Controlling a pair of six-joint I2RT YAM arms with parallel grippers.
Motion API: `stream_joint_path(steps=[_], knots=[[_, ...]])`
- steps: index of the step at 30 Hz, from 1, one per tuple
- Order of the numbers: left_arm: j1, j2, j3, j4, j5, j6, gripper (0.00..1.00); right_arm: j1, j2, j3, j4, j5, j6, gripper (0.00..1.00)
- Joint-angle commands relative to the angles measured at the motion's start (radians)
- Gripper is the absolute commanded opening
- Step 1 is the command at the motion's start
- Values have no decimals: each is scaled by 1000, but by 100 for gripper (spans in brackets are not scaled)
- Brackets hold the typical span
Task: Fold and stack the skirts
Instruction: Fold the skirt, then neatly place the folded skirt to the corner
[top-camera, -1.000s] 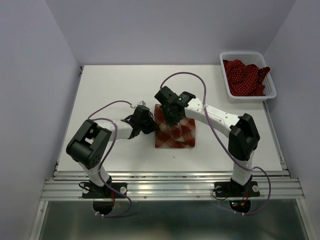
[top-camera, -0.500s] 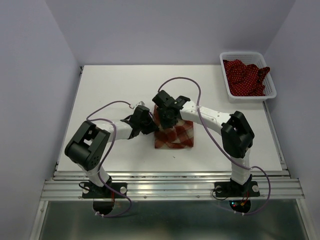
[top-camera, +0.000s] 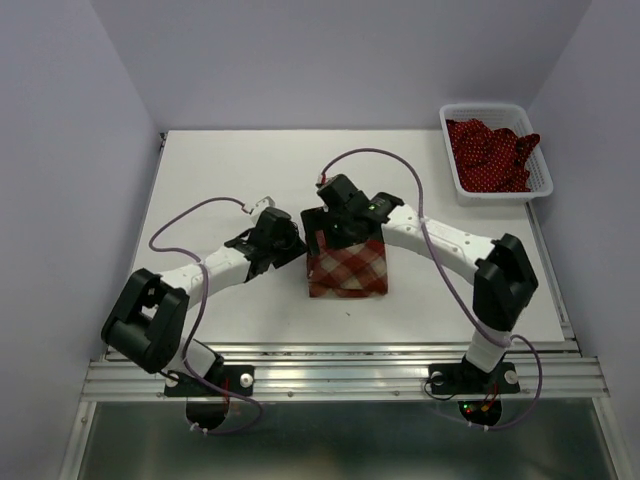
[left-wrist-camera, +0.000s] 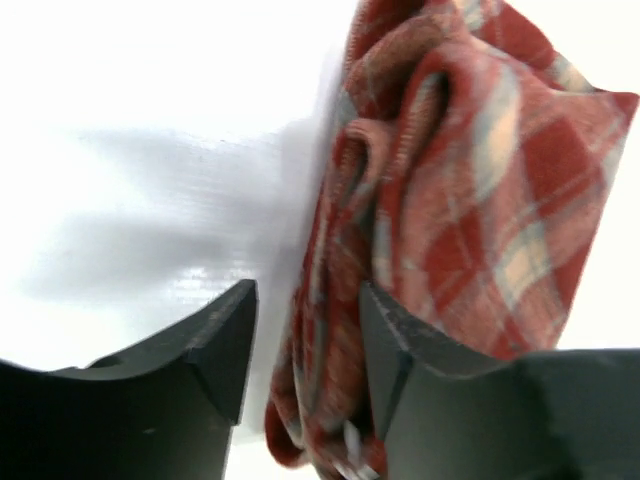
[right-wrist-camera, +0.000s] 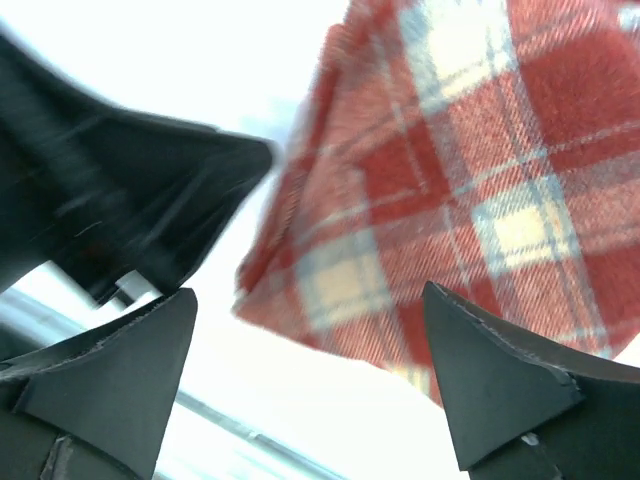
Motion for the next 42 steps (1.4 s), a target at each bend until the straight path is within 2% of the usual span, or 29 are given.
stream_joint_path(steps=[1,3,4,6,7,12,13,15,18,22,25,29,37,42], knots=[[-9,-100,2,-88,-63,-25,63,13,-157,-14,124,-48,-3,100],[-8,-150,-3,-119,-72,-31,71,13,-223,-46,127,-28,-1,100],[-8,-167,-1,-143,-76,-36,82,13,-245,-57,130,4,-1,100],[-9,-218,-1,-151,-67,-31,96,-1,-286,-95,135,32,-1,100],[-11,-238,0,-150,-57,-28,99,-10,-321,-107,138,56,5,100],[-97,-301,57,-144,-37,21,99,-177,-386,-180,171,-11,-9,100],[-120,-301,66,-136,-37,27,99,-209,-387,-187,199,-84,-21,100],[-185,-289,88,-116,-23,43,99,-273,-366,-186,207,-133,-46,100],[-268,-238,103,-55,-3,43,99,-294,-308,-155,227,-161,-115,100],[-321,-123,135,14,37,33,99,-333,-198,-79,236,-184,-177,100],[-328,-37,138,13,34,18,99,-378,-94,-13,241,-262,-210,100],[-319,0,103,13,3,-11,99,-398,34,59,241,-353,-245,100],[-267,67,75,18,20,4,99,-407,218,155,241,-403,-314,100],[-229,87,74,16,20,43,99,-407,278,188,242,-430,-371,100]])
